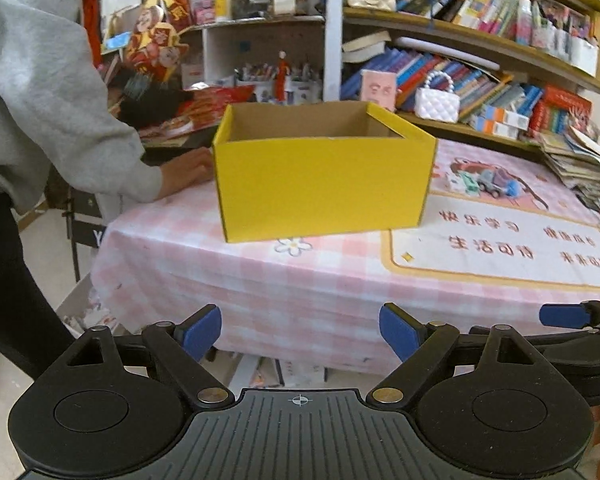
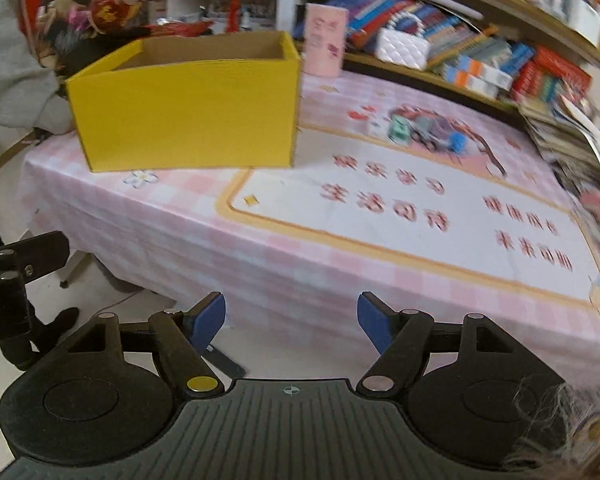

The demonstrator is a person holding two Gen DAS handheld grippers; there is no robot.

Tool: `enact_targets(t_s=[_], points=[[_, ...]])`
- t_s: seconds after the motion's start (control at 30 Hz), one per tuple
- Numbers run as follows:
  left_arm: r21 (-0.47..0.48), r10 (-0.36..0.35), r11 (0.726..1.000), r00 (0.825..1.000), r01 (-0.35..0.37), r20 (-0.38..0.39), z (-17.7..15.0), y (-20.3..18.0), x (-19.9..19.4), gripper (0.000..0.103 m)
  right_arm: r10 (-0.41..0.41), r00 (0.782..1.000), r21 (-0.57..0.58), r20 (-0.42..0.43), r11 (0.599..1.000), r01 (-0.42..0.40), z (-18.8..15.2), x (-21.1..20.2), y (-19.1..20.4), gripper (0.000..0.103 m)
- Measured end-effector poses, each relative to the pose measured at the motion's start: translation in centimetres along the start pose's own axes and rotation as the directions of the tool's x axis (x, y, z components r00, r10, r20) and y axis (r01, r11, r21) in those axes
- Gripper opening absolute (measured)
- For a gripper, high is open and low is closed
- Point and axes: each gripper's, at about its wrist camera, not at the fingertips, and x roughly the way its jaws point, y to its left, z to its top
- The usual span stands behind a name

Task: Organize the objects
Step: 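Withdraw both open tools from the box, then move both open tools toward the remaining small toys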

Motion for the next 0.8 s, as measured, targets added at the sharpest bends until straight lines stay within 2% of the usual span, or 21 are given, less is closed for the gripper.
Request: enact_targets(t_s=[0.4, 0.8], points=[[0.104, -0.129, 0.986, 0.991, 0.131, -0.027, 0.3, -3.6, 0.7, 0.089, -0.110, 0.994, 0.099, -0.004, 0.989, 0.110, -1.6, -1.8, -3.0, 0.071], [0.194, -0.258, 0.946, 0.965, 0.261, -0.044, 1.7, -8.6, 2.4, 0.089, -0.236, 0.972, 0.221, -0.018, 0.947, 0.234, -2.5, -2.6, -7.9, 0.073]])
